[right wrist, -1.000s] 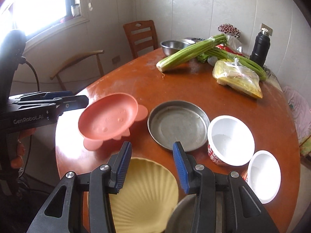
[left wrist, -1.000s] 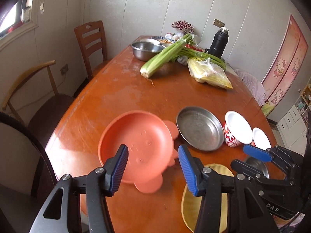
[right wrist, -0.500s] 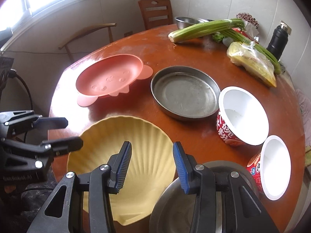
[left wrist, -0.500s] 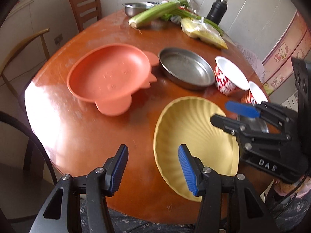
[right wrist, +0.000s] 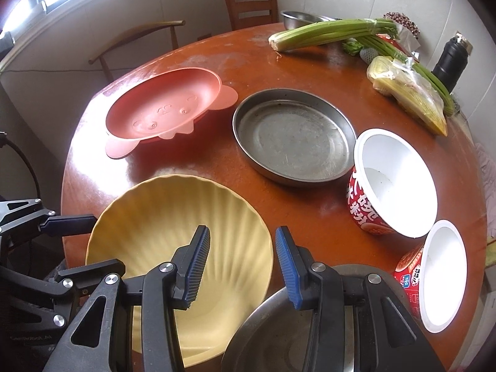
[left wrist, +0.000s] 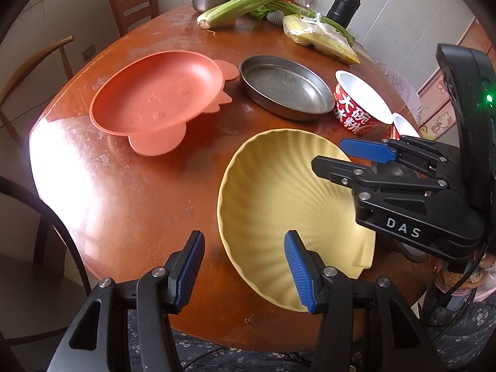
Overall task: Organize plates and bowls
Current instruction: 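Grasp the rim of the yellow scallop-shell plate with the left tool, then lift the yellow plate and carry it toward the orange plate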
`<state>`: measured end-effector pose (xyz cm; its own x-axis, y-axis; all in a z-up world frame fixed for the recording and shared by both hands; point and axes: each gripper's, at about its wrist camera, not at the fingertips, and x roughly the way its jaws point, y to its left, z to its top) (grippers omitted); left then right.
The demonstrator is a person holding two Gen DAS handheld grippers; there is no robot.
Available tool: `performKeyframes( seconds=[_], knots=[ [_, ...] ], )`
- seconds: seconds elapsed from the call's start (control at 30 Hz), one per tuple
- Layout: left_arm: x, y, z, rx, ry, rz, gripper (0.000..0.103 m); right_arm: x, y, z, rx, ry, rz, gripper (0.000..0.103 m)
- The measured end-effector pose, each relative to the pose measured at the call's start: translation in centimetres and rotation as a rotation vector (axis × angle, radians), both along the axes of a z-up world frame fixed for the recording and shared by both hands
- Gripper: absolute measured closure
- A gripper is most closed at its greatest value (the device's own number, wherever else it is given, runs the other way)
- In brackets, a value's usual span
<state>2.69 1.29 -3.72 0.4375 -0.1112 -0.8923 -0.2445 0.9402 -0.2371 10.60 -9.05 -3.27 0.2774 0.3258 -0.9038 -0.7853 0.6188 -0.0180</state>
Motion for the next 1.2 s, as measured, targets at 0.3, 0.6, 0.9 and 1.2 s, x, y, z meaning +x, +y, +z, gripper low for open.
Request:
performKeyframes(
  seconds=[0.3, 0.6, 0.9, 1.2],
  knots=[
    [0.3, -1.0, -0.7, 0.003, 0.026, 0.012, 0.053, 0.8, 0.3, -0.8, -0.034, 0.005, -0.016, 0.058],
    [0.5, -0.4, -0.9, 0.03, 0.018, 0.039, 0.082, 0.5, 0.7, -1.1, -0.05, 0.004, -0.021, 0.058],
    [1.1, 2.9, -0.9, 0.024, 0.01, 0.108, 0.083, 0.5, 1.7, -1.0, 0.0, 0.054, -0.043, 0.058],
    [1.4, 5.3, -1.0, 0.019, -0.009, 0.128, 0.083, 0.4, 2.5, -1.0, 0.055, 0.121, -0.07, 0.058]
  ],
)
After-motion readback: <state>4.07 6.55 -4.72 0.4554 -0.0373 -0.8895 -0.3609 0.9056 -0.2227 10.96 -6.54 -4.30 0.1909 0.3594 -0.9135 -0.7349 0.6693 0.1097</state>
